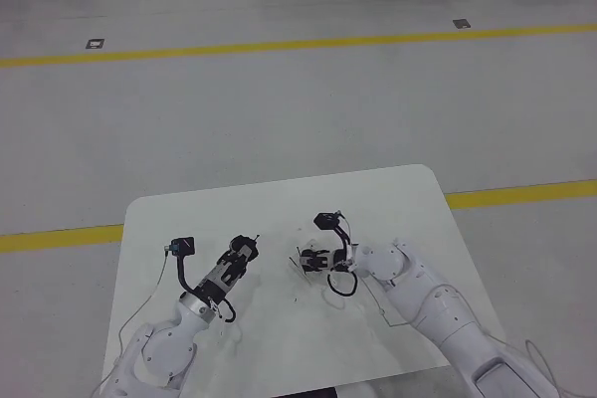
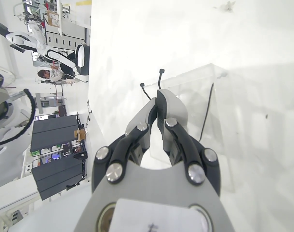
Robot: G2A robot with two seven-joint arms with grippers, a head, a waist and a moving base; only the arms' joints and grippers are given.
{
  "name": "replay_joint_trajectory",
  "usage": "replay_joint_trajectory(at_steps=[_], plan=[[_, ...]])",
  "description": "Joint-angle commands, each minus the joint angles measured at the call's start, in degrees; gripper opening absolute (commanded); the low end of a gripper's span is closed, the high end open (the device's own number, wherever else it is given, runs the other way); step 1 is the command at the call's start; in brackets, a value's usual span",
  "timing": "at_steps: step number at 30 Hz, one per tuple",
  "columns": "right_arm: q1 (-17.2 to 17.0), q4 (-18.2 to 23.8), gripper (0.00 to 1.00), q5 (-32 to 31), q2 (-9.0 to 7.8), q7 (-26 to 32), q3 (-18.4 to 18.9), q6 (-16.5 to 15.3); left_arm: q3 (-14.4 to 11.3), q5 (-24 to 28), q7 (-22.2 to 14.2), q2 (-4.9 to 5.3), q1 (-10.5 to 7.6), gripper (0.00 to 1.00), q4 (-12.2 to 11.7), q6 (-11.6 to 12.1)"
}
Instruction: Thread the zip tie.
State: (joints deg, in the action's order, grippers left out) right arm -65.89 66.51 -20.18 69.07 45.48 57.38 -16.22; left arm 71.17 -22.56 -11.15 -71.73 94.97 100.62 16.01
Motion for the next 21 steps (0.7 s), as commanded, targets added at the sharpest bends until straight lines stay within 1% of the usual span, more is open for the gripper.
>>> replay_joint_trajectory(at_steps=[1, 2, 4, 5, 7, 11, 15, 18, 21], plan=[[-0.2, 0.3, 0.00, 0.0, -0.10, 0.0, 0.2, 0.0, 0.0, 0.0, 0.0, 0.00, 0.00, 0.00, 0.0, 0.0], [-0.3, 0.4, 0.00, 0.0, -0.16, -0.1, 0.3, 0.0, 0.0, 0.0, 0.0, 0.00, 0.00, 0.00, 0.0, 0.0], [-0.6, 0.9, 0.24, 0.0, -0.31, 0.0, 0.6, 0.0, 0.0, 0.0, 0.0, 0.00, 0.00, 0.00, 0.0, 0.0], [-0.8, 1.2, 0.29, -0.1, -0.39, 0.0, 0.7, 0.0, 0.0, 0.0, 0.0, 0.00, 0.00, 0.00, 0.0, 0.0], [-1.0, 1.6, 0.34, -0.3, -0.53, -0.1, 1.0, 0.1, 0.0, 0.0, 0.0, 0.00, 0.00, 0.00, 0.0, 0.0], [-1.3, 2.6, 0.33, -2.2, -0.77, -0.5, 1.0, 0.8, 0.0, 0.0, 0.0, 0.00, 0.00, 0.00, 0.0, 0.0], [-1.5, 3.3, 0.30, -3.1, -0.83, -0.9, 0.8, 1.5, 0.0, 0.0, 0.0, 0.00, 0.00, 0.00, 0.0, 0.0], [-1.5, 3.8, 0.30, -3.4, -0.81, -1.1, 0.5, 1.9, 0.0, 0.0, 0.0, 0.00, 0.00, 0.00, 0.0, 0.0], [-1.4, 4.0, 0.25, -4.3, -0.80, -1.3, 0.2, 2.4, 0.0, 0.0, 0.0, 0.00, 0.00, 0.00, 0.0, 0.0]])
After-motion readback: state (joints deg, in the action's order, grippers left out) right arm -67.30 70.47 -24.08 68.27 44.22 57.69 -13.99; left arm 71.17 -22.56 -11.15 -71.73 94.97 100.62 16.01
